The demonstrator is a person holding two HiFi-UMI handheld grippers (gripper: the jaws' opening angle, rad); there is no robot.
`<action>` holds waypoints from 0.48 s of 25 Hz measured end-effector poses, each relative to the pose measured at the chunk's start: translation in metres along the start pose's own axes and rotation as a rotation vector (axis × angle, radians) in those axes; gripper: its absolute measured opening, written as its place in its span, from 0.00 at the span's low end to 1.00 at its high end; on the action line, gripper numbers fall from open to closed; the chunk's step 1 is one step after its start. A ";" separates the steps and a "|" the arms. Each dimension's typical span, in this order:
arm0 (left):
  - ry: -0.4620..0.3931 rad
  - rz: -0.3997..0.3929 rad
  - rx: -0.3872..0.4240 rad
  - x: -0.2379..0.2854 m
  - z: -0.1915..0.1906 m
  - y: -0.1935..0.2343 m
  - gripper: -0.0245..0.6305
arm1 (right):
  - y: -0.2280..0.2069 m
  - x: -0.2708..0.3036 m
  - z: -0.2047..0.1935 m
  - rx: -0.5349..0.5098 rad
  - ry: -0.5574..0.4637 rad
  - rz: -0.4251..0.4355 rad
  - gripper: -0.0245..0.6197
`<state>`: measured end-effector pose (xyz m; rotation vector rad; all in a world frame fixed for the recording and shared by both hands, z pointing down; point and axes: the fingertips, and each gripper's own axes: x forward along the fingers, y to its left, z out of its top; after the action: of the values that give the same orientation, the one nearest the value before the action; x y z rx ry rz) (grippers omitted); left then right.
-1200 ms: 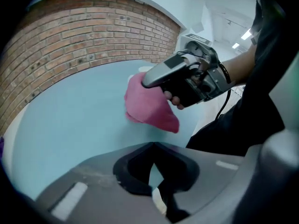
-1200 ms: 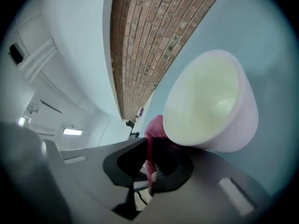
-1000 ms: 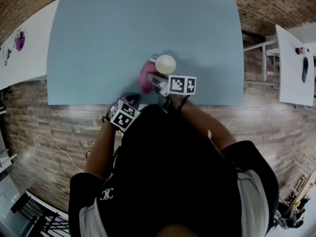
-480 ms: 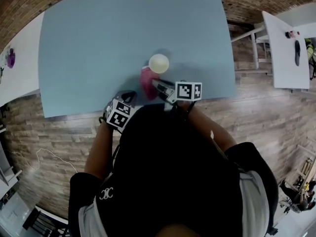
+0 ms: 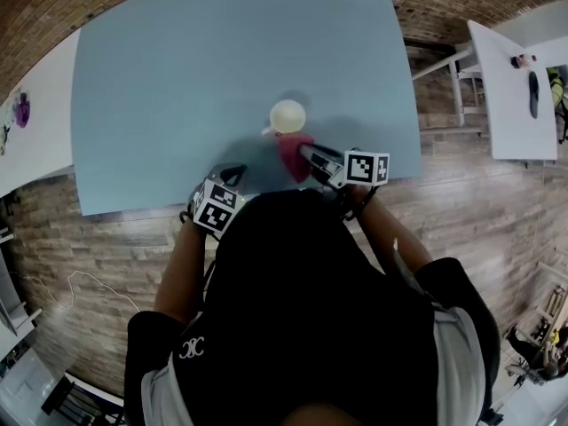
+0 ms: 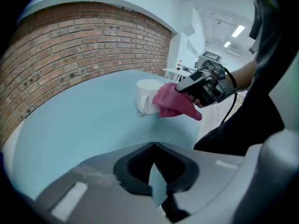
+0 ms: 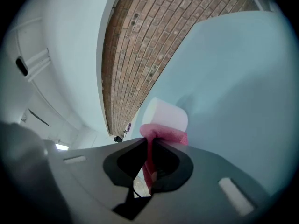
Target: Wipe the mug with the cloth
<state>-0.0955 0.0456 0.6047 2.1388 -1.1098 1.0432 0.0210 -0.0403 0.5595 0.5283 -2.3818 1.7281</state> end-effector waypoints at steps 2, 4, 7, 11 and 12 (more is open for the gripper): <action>-0.016 0.009 -0.012 -0.001 0.004 0.001 0.04 | 0.000 -0.005 0.009 -0.021 -0.012 0.008 0.10; -0.018 0.019 -0.018 -0.002 0.004 0.003 0.04 | -0.003 -0.011 0.017 -0.039 -0.019 0.001 0.10; -0.019 0.031 -0.019 -0.003 0.002 0.003 0.04 | -0.007 -0.018 0.027 -0.055 -0.031 -0.016 0.10; -0.025 0.038 -0.031 -0.005 0.003 0.004 0.04 | -0.020 -0.029 0.043 -0.056 -0.060 -0.056 0.10; -0.024 0.040 -0.031 -0.005 0.004 0.004 0.04 | -0.026 -0.034 0.046 -0.053 -0.068 -0.090 0.10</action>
<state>-0.0992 0.0431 0.5983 2.1178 -1.1767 1.0146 0.0658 -0.0843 0.5563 0.6855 -2.4018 1.6302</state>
